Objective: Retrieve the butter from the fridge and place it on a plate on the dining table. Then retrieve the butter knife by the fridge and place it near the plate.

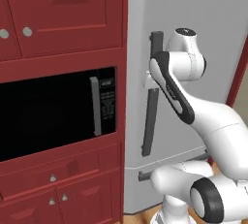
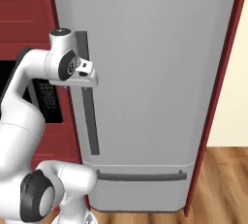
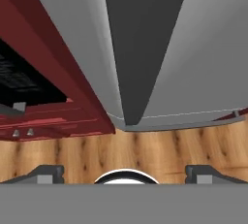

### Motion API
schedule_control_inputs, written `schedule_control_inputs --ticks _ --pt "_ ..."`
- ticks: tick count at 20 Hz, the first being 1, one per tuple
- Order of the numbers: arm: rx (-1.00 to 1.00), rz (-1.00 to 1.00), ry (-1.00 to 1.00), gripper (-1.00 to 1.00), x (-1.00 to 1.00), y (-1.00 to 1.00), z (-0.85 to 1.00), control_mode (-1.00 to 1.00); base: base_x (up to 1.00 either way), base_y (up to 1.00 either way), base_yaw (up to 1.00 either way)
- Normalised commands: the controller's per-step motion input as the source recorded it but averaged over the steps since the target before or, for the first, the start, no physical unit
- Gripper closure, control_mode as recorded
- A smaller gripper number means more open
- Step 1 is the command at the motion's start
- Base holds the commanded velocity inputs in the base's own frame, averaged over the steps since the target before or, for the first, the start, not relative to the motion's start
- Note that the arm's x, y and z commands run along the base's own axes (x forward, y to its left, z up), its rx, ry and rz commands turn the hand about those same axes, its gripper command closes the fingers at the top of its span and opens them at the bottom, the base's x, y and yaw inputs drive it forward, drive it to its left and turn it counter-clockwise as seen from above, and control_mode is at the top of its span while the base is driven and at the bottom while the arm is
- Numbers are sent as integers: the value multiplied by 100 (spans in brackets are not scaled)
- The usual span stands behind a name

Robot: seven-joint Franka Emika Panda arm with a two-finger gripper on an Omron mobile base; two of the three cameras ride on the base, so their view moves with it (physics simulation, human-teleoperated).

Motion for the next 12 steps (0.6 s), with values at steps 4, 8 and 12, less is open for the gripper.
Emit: schedule_control_inputs --ticks 4,8,12 --pt "0 0 0 -100 0 0 0 100 -51 1 -19" --pt "0 0 0 -100 0 0 0 100 -51 16 -13" --pt "0 0 0 -100 0 0 0 100 -42 31 -14"
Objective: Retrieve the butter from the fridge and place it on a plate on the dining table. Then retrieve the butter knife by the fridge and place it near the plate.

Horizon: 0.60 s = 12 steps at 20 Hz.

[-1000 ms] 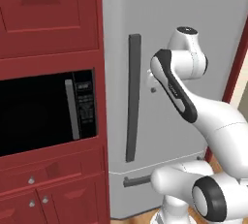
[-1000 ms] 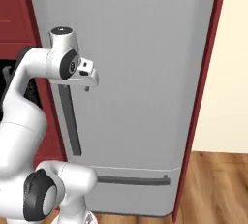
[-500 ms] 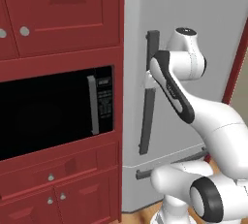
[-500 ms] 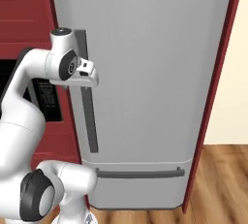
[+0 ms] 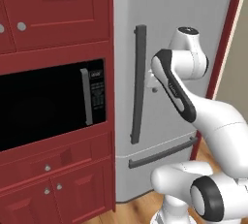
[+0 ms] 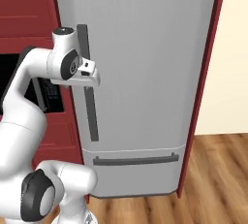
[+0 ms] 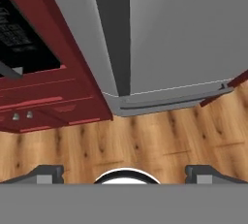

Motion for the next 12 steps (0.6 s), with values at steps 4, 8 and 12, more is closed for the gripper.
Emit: schedule_control_inputs --ticks 4,8,12 --pt "0 0 0 -100 0 0 0 100 -4 38 -9" --pt "0 0 -1 -100 2 1 0 -100 0 14 -5" --pt "0 1 -3 -100 27 0 0 -100 0 0 0"
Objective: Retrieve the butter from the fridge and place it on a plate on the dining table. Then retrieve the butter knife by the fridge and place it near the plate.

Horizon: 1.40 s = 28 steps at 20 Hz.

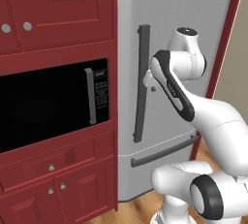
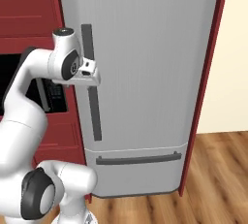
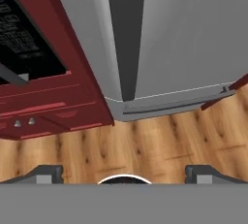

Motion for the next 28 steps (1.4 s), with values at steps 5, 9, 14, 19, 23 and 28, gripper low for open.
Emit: schedule_control_inputs --ticks 5,9,14,19,23,28 --pt "0 4 -20 -100 80 1 0 -100 0 0 0" --pt "-1 8 -30 -100 70 1 0 -100 0 0 0" --pt "0 1 0 -100 28 0 0 -100 0 0 0" --pt "1 7 -5 -100 27 1 -3 -100 0 0 0" --pt "0 8 -3 -100 32 12 0 -100 0 0 0" --pt "0 1 2 -100 40 0 -1 -100 0 0 0"
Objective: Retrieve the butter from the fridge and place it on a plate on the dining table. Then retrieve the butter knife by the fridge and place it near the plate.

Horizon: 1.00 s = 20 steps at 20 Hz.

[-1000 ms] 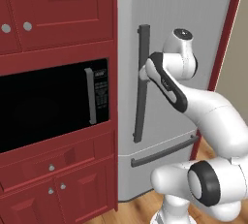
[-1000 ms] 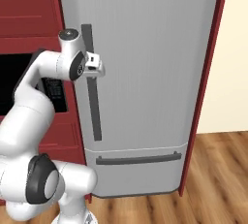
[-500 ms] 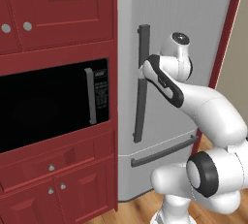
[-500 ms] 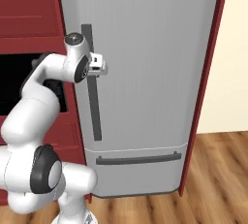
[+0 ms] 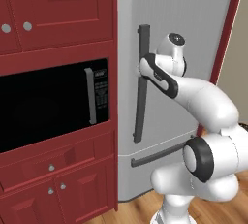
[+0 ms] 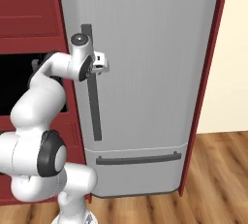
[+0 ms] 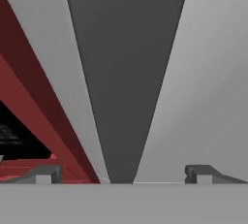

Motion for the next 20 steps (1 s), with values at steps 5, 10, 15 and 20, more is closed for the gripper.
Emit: schedule_control_inputs --ticks 5,10,15,20 --pt "0 0 0 -100 40 1 0 -100 0 0 0" --pt "1 0 -5 -100 32 11 -15 -100 0 0 0" --pt "7 0 -10 -100 17 3 -11 -100 0 0 0" --pt "5 0 -7 100 8 0 -4 -100 0 0 0"
